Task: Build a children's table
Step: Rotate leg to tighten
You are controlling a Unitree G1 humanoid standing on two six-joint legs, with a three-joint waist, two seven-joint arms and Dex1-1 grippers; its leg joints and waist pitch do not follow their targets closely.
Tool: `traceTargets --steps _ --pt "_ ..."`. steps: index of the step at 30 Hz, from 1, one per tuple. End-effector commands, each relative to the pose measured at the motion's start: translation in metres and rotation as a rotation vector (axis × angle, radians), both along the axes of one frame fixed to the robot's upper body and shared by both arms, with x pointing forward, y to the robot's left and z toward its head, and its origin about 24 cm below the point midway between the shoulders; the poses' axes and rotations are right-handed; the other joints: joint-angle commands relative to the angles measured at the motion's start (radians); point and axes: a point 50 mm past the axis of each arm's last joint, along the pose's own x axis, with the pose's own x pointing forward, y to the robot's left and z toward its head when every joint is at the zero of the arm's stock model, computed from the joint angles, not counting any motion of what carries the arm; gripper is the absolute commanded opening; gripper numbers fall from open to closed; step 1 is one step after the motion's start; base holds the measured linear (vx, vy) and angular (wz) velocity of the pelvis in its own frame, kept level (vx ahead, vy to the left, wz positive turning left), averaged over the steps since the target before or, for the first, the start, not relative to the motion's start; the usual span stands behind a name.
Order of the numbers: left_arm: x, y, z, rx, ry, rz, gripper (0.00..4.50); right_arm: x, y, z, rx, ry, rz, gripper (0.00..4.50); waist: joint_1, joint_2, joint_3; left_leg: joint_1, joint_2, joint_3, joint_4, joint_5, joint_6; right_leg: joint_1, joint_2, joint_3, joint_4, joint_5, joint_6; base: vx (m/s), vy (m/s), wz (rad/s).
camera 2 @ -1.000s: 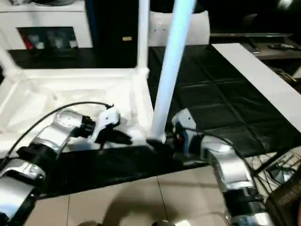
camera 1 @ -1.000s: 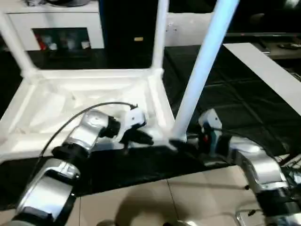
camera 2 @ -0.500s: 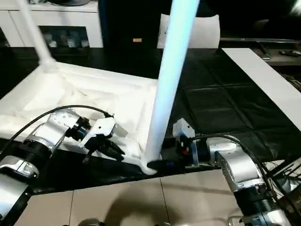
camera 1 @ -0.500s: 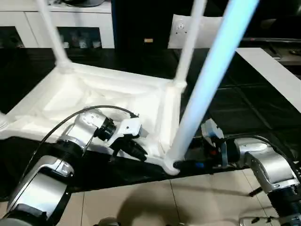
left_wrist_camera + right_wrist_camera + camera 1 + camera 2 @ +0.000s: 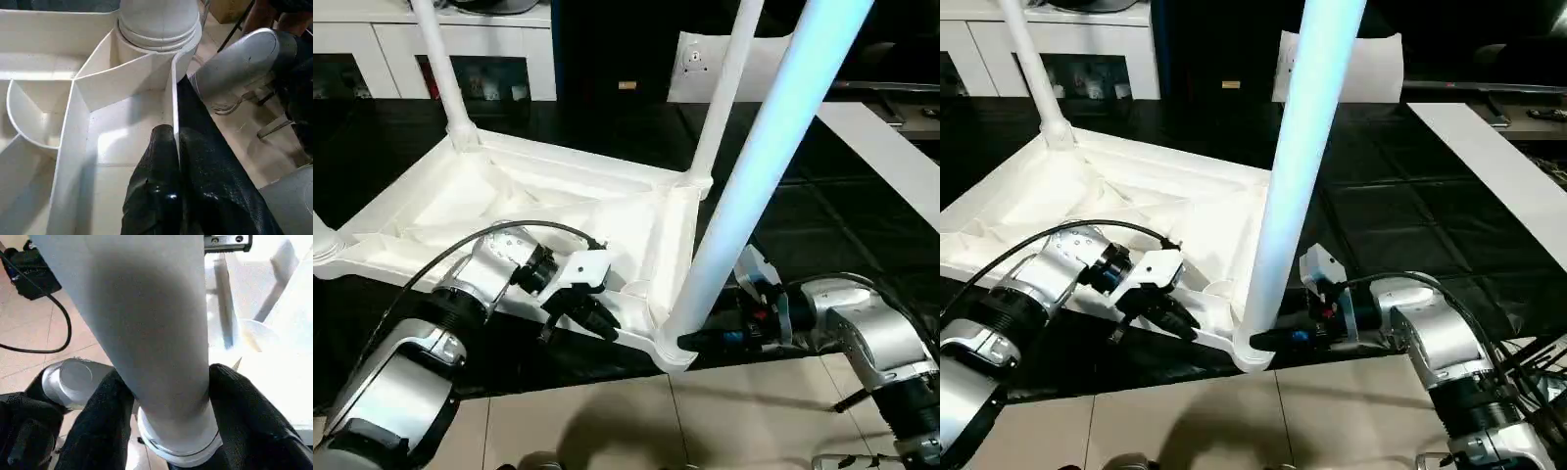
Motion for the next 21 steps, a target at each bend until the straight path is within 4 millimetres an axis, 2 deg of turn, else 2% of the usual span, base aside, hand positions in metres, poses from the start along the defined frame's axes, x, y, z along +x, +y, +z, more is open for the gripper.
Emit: traceTargets --steps 1,5,7,9,10,11,12,14,15,16,18,19,20,21 --pt "0.002 -0.010 0.009 -0.056 0.002 -0.013 0.00 -0.004 0.004 0.001 0.016 0.022 0.047 2.03 -0.005 -0.004 -0.066 0.005 0.030 0.001 -0.065 -0.194 0.029 0.052 -0.069 0.047 -0.078 -0.302 -0.177 0.000 0.000 0.00" --pt "0.005 -0.018 0.009 -0.104 -0.007 0.058 0.00 -0.007 0.010 -0.002 0.075 0.036 -0.036 1.99 -0.006 -0.007 -0.067 0.004 0.030 0.000 -0.065 -0.183 0.034 0.053 -0.068 0.046 -0.077 -0.287 -0.176 0.000 0.000 0.00" --pt "0.008 -0.026 0.006 -0.124 -0.011 0.151 0.00 -0.007 0.015 -0.008 0.066 0.032 -0.133 1.99 -0.008 -0.004 -0.063 0.006 0.031 0.000 -0.067 -0.194 0.024 0.050 -0.068 0.048 -0.079 -0.307 -0.168 0.000 0.000 0.00" --pt "0.009 -0.031 0.005 -0.148 -0.007 0.205 0.00 -0.006 0.019 -0.012 0.059 0.018 -0.197 1.98 -0.015 -0.007 -0.061 0.007 0.024 -0.005 -0.069 -0.235 0.008 0.050 -0.071 0.043 -0.093 -0.422 -0.134 0.000 0.000 0.00" --pt "0.011 -0.039 0.005 -0.174 -0.007 0.264 0.00 -0.003 0.024 -0.014 0.056 0.004 -0.283 1.98 -0.019 0.001 -0.059 0.008 0.026 -0.006 -0.072 -0.241 0.001 0.047 -0.071 0.046 -0.095 -0.444 -0.122 0.000 0.000 0.00" --pt "0.011 -0.039 0.004 -0.176 -0.008 0.271 0.00 -0.003 0.025 -0.014 0.056 0.003 -0.293 1.97 -0.019 0.001 -0.059 0.008 0.026 -0.006 -0.072 -0.241 0.001 0.047 -0.071 0.046 -0.095 -0.444 -0.122 0.000 0.000 0.00" --pt "0.013 -0.047 0.004 -0.197 -0.006 0.333 0.00 0.001 0.032 -0.017 0.060 0.003 -0.384 1.96 -0.032 -0.001 -0.058 0.006 0.021 -0.009 -0.072 -0.263 -0.010 0.047 -0.068 0.040 -0.100 -0.489 -0.106 0.000 0.000 0.00" --pt "0.016 -0.057 0.004 -0.217 -0.002 0.406 0.00 0.006 0.040 -0.018 0.072 0.021 -0.472 1.95 -0.044 -0.005 -0.057 0.002 0.017 -0.011 -0.071 -0.269 -0.011 0.047 -0.068 0.037 -0.107 -0.537 -0.083 0.000 0.000 0.00" --pt "0.018 -0.063 0.005 -0.229 -0.006 0.451 0.00 0.009 0.046 -0.019 0.083 0.036 -0.523 1.95 -0.051 -0.003 -0.058 0.006 0.016 -0.011 -0.068 -0.277 -0.011 0.041 -0.068 0.035 -0.114 -0.560 -0.076 0.000 0.000 0.00" --pt "0.020 -0.068 0.006 -0.235 -0.002 0.480 0.00 0.012 0.051 -0.019 0.090 0.046 -0.564 1.94 -0.058 -0.005 -0.060 0.006 0.014 -0.011 -0.066 -0.270 -0.004 0.042 -0.068 0.036 -0.115 -0.554 -0.077 0.000 0.000 0.00" --pt "0.027 -0.080 0.009 -0.250 -0.030 0.583 0.00 0.021 0.067 -0.020 0.093 0.075 -0.673 1.94 -0.067 -0.002 -0.060 0.002 0.014 -0.012 -0.067 -0.268 0.000 0.041 -0.065 0.035 -0.113 -0.534 -0.084 0.000 0.000 0.00" --pt "0.027 -0.080 0.009 -0.250 -0.030 0.585 0.00 0.022 0.068 -0.020 0.092 0.076 -0.679 1.94 -0.069 -0.002 -0.060 0.003 0.014 -0.012 -0.068 -0.269 -0.001 0.040 -0.064 0.036 -0.112 -0.531 -0.086 0.000 0.000 0.00" --pt "0.030 -0.084 0.011 -0.254 -0.043 0.615 0.00 0.028 0.075 -0.021 0.076 0.085 -0.744 1.94 -0.073 0.002 -0.060 0.004 0.013 -0.013 -0.068 -0.271 -0.001 0.039 -0.066 0.035 -0.113 -0.530 -0.088 0.000 0.000 0.00" --pt "0.034 -0.089 0.014 -0.257 -0.074 0.672 0.00 0.036 0.084 -0.022 0.055 0.090 -0.815 1.94 -0.083 0.002 -0.061 0.001 0.011 -0.013 -0.068 -0.278 -0.006 0.039 -0.062 0.033 -0.114 -0.538 -0.083 0.000 0.000 0.00"
